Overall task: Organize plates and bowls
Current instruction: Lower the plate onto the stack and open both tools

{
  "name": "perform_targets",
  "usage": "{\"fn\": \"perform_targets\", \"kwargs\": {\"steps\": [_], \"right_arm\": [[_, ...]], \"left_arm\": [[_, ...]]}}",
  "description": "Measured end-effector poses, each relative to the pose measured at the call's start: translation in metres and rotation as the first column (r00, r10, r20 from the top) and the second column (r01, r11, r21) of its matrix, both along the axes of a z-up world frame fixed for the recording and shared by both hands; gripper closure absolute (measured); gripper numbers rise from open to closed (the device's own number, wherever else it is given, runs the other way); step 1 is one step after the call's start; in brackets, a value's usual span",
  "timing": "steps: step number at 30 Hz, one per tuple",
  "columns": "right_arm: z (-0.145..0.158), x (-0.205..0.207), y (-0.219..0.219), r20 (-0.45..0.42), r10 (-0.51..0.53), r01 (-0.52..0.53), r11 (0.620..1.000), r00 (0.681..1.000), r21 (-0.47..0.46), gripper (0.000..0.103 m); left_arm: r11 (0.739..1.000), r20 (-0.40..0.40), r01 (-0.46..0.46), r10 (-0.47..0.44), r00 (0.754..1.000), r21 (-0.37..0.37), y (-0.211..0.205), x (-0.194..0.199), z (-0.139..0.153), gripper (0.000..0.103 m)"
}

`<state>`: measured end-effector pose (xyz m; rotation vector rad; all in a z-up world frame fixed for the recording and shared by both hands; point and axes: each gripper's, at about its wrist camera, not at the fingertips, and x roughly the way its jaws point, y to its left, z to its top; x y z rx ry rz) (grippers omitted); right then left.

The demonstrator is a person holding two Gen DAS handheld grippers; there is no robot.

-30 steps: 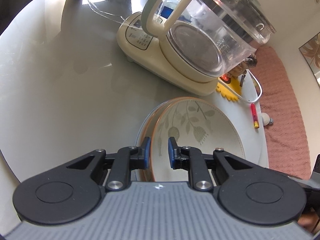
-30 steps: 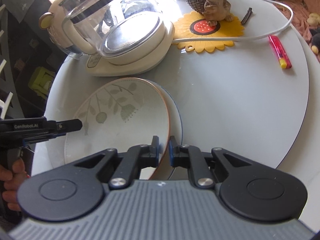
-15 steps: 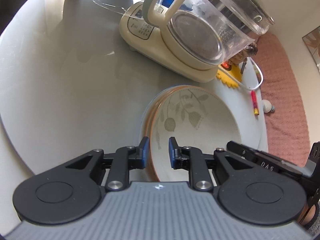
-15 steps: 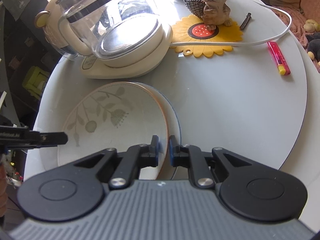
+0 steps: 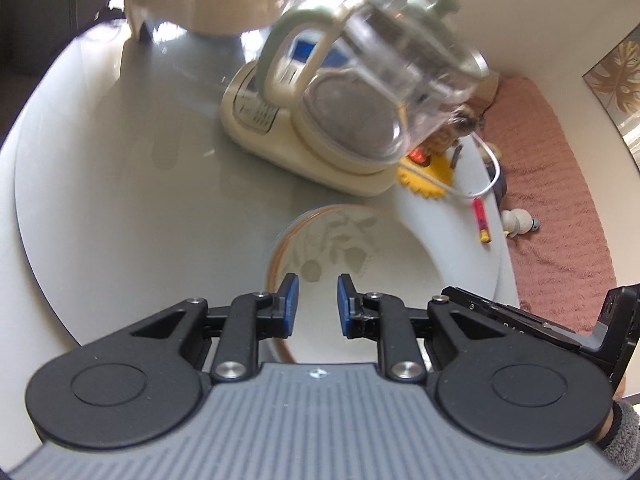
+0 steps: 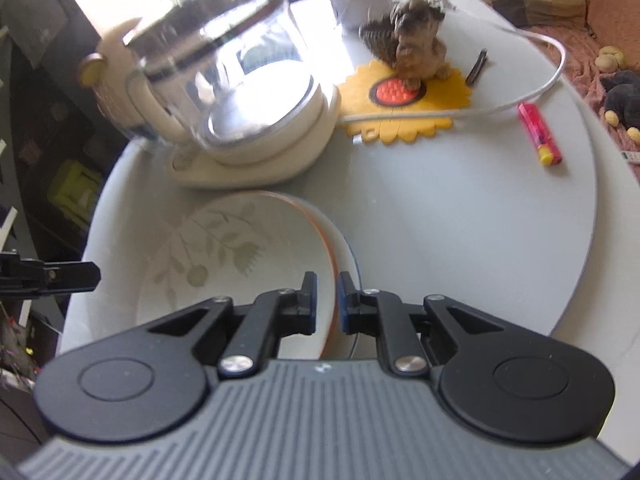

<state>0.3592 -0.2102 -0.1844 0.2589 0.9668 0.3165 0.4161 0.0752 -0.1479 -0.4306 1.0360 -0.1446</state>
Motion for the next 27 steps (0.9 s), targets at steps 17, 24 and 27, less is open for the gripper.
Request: {"fn": "perform_targets", "kwargs": {"steps": [17, 24, 27], "right_arm": [[0.117, -0.070, -0.009, 0.234, 0.028, -0.033, 0.999, 0.972, 0.017, 0.089], [0.160, -0.112, 0.001, 0.291, -0.007, 0.003, 1.000, 0.957, 0.015, 0.089], [0.168, -0.131, 0.002, 0.287, -0.033, 0.024, 0.999, 0.957, 0.034, 0.089]], "left_arm": [[0.993, 0.250, 0.058, -0.083, 0.965, 0.107, -0.064, -0.077, 0.121, 0.080], [0.993, 0.312, 0.083, -0.107, 0.944, 0.089, -0.047, -0.116, 0.152, 0.080], [0.995, 0.321, 0.076, -0.093, 0.942, 0.067, -0.037, -0.133, 0.156, 0.080]]}}
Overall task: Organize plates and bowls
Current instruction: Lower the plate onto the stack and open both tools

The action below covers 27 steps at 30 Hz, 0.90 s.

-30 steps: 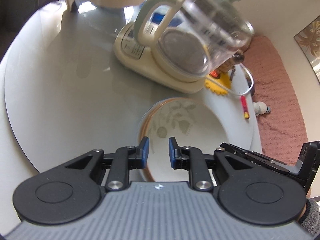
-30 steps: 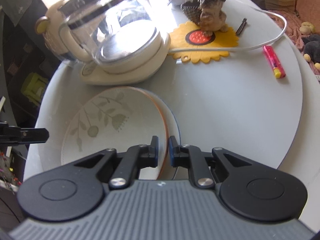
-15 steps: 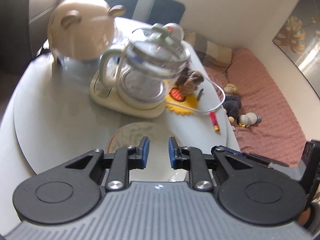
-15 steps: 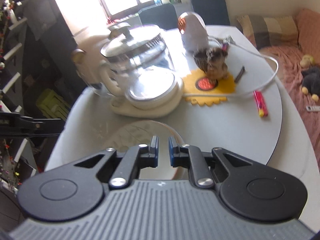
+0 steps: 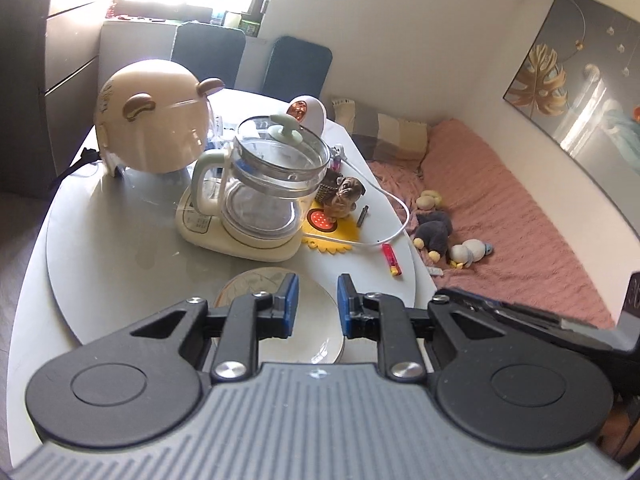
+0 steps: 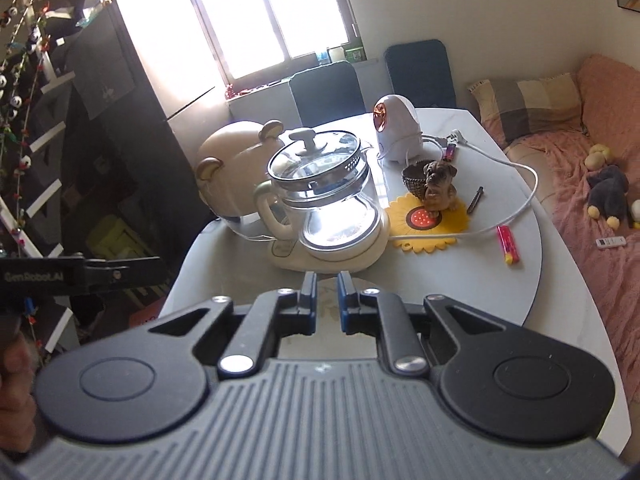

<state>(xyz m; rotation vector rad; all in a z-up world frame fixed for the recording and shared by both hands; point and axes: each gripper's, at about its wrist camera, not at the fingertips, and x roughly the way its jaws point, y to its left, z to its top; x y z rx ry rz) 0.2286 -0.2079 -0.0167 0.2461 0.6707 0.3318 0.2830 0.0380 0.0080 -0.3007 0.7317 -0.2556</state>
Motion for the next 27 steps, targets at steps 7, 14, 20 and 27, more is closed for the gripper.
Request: {"fn": "perform_targets", "kwargs": {"steps": [7, 14, 20, 27], "right_arm": [[0.001, -0.037, 0.011, -0.013, -0.027, 0.027, 0.999, 1.000, -0.020, 0.089], [-0.019, -0.059, 0.025, -0.088, -0.029, 0.028, 0.999, 0.996, -0.016, 0.088], [-0.037, -0.067, 0.043, -0.168, 0.037, -0.041, 0.999, 0.985, -0.020, 0.088], [-0.067, -0.073, 0.063, -0.252, 0.108, -0.118, 0.993, 0.962, -0.024, 0.088]], "left_arm": [[1.000, -0.002, 0.029, -0.029, 1.000, 0.005, 0.018, -0.034, -0.006, 0.080], [0.999, -0.052, 0.042, -0.041, 0.998, 0.011, 0.035, -0.056, -0.027, 0.080], [0.999, -0.122, 0.026, -0.024, 0.992, 0.020, 0.058, -0.066, -0.050, 0.080], [0.999, -0.212, 0.029, -0.023, 0.977, 0.021, 0.070, -0.075, -0.089, 0.075]]}}
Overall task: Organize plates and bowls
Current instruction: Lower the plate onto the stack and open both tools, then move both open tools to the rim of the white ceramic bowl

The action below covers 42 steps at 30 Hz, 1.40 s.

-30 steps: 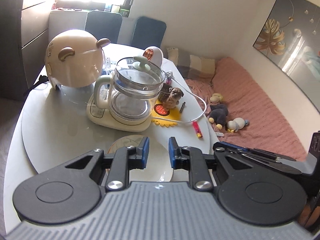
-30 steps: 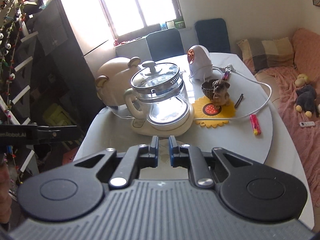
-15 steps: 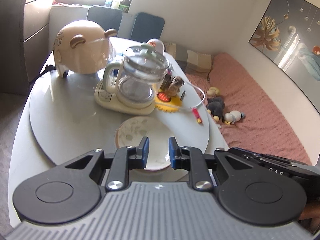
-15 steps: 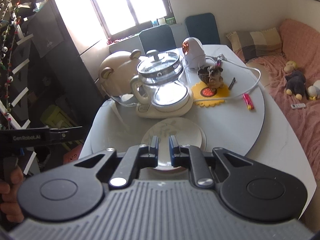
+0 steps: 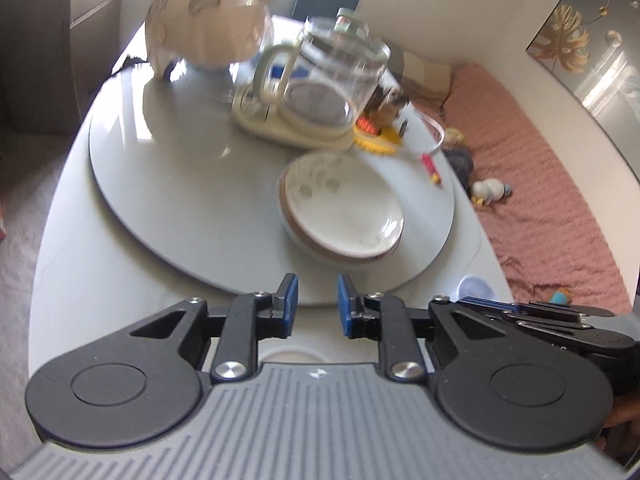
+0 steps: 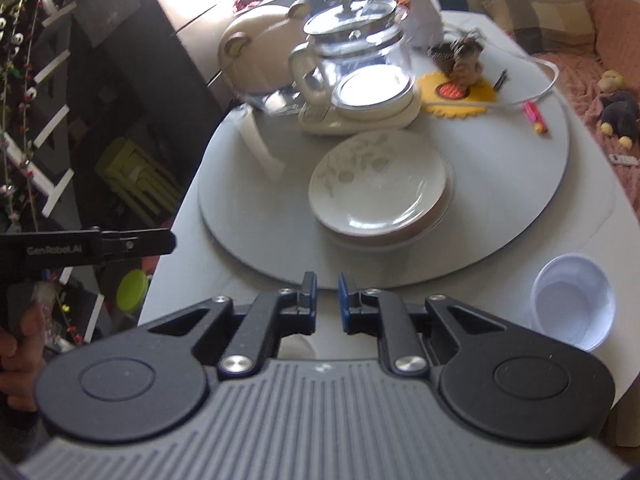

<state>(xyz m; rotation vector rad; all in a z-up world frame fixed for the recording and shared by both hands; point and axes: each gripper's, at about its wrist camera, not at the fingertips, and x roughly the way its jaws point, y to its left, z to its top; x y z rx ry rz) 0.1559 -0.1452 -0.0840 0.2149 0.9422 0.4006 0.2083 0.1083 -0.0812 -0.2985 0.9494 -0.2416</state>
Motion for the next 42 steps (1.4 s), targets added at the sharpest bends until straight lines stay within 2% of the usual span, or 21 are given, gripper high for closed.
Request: {"fn": "perform_targets", "kwargs": {"steps": [2, 5, 7, 9, 12, 20, 25, 29, 33, 35, 39, 42], "right_arm": [[-0.011, 0.000, 0.008, -0.027, 0.034, -0.034, 0.999, 0.999, -0.004, 0.088], [-0.028, 0.000, 0.018, -0.065, 0.065, -0.067, 0.998, 0.996, -0.019, 0.087], [-0.037, 0.000, 0.024, -0.086, 0.080, -0.083, 0.996, 0.993, -0.030, 0.079], [-0.045, 0.000, 0.028, -0.101, 0.088, -0.092, 0.995, 0.991, -0.038, 0.064], [-0.054, 0.000, 0.031, -0.129, 0.092, -0.096, 0.995, 0.987, -0.024, 0.064], [-0.082, -0.004, 0.040, -0.201, 0.128, -0.135, 0.991, 0.971, -0.023, 0.064], [-0.103, -0.001, 0.046, -0.255, 0.127, -0.135, 0.991, 0.959, -0.016, 0.064], [-0.117, -0.001, 0.049, -0.286, 0.127, -0.136, 0.991, 0.950, -0.013, 0.065], [-0.124, 0.003, 0.050, -0.303, 0.125, -0.133, 0.991, 0.945, -0.006, 0.079], [-0.127, 0.004, 0.050, -0.311, 0.125, -0.133, 0.991, 0.942, -0.005, 0.081], [-0.130, 0.008, 0.051, -0.321, 0.144, -0.150, 0.989, 0.936, 0.006, 0.086], [-0.131, 0.010, 0.053, -0.321, 0.171, -0.180, 0.984, 0.932, 0.001, 0.092]], "left_arm": [[1.000, -0.028, -0.015, 0.015, 0.999, -0.001, 0.002, -0.001, -0.016, 0.060], [0.997, -0.100, -0.049, 0.044, 0.994, -0.056, 0.013, -0.003, -0.047, 0.052], [0.995, -0.140, -0.076, 0.068, 0.988, -0.058, 0.019, -0.005, -0.065, 0.050], [0.995, -0.163, -0.088, 0.080, 0.983, -0.044, 0.022, -0.008, -0.079, 0.049], [0.991, -0.199, -0.107, 0.090, 0.976, -0.079, 0.030, -0.012, -0.099, 0.049], [0.991, -0.258, -0.109, 0.084, 0.962, -0.083, 0.028, -0.014, -0.139, 0.049], [0.992, -0.281, -0.102, 0.079, 0.956, -0.071, 0.021, -0.016, -0.155, 0.049], [0.992, -0.306, -0.105, 0.081, 0.949, -0.064, 0.019, -0.017, -0.166, 0.050], [0.995, -0.329, -0.084, 0.059, 0.942, -0.061, 0.015, -0.013, -0.175, 0.051], [0.995, -0.341, -0.082, 0.055, 0.938, -0.064, 0.014, -0.012, -0.181, 0.056], [0.995, -0.348, -0.077, 0.049, 0.936, -0.067, 0.013, -0.009, -0.186, 0.058], [0.994, -0.349, -0.074, 0.041, 0.936, -0.082, 0.015, -0.010, -0.188, 0.066]]}}
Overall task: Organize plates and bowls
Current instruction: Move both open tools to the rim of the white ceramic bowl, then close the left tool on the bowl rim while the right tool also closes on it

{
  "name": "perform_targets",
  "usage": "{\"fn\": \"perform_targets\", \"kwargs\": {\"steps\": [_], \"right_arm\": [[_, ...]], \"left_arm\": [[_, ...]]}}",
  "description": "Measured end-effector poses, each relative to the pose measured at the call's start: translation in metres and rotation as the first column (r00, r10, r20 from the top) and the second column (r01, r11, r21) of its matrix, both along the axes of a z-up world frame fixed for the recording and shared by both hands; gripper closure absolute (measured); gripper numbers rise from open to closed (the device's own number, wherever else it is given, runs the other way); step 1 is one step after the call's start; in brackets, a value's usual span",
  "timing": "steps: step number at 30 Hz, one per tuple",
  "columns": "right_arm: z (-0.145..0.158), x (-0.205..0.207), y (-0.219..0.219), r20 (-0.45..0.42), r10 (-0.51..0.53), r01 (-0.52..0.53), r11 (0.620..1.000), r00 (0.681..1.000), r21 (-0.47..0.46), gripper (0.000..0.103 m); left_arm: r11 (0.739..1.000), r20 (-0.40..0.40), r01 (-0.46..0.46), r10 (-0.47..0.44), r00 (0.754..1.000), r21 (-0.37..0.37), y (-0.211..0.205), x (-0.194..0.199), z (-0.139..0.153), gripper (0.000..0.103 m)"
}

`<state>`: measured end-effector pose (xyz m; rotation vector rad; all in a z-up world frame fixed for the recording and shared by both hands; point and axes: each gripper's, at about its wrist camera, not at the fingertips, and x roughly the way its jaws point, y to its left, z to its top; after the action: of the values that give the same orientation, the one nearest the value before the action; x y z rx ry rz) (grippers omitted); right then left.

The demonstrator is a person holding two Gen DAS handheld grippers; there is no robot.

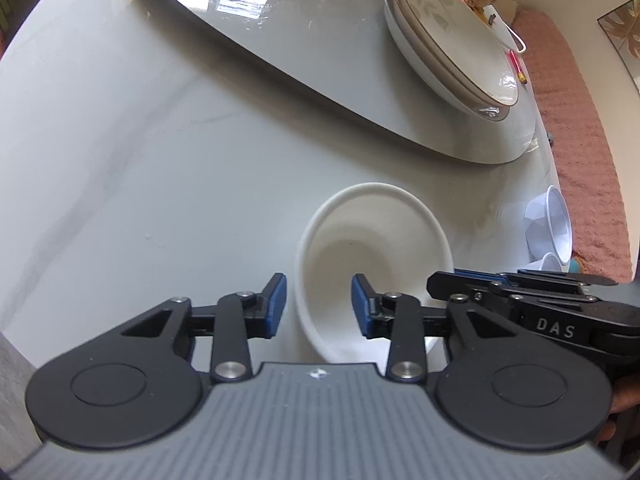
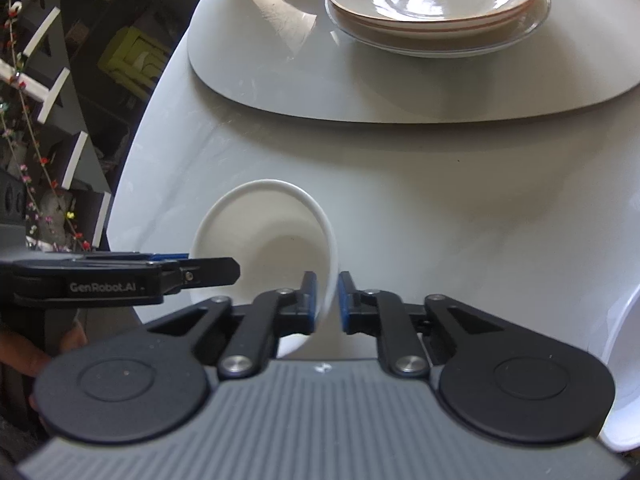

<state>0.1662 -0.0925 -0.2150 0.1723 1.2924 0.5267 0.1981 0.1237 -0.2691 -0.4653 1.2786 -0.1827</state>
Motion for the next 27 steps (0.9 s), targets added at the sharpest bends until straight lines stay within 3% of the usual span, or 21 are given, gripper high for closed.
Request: {"fn": "perform_targets", "kwargs": {"steps": [8, 18, 27], "right_arm": [[0.000, 0.003, 0.007, 0.003, 0.032, -0.032, 0.999, 0.999, -0.004, 0.093], [0.014, 0.000, 0.000, 0.035, 0.037, -0.038, 0.999, 0.999, 0.009, 0.093], [0.052, -0.008, -0.011, 0.087, 0.012, -0.014, 1.000, 0.996, 0.024, 0.093]], "left_arm": [[1.000, 0.000, -0.022, 0.022, 1.000, 0.013, -0.001, 0.000, -0.001, 0.081], [1.000, 0.029, -0.017, 0.016, 0.999, 0.017, 0.004, -0.005, 0.022, 0.081], [1.000, 0.106, -0.003, 0.000, 0.994, 0.021, 0.002, -0.009, 0.068, 0.081]]}}
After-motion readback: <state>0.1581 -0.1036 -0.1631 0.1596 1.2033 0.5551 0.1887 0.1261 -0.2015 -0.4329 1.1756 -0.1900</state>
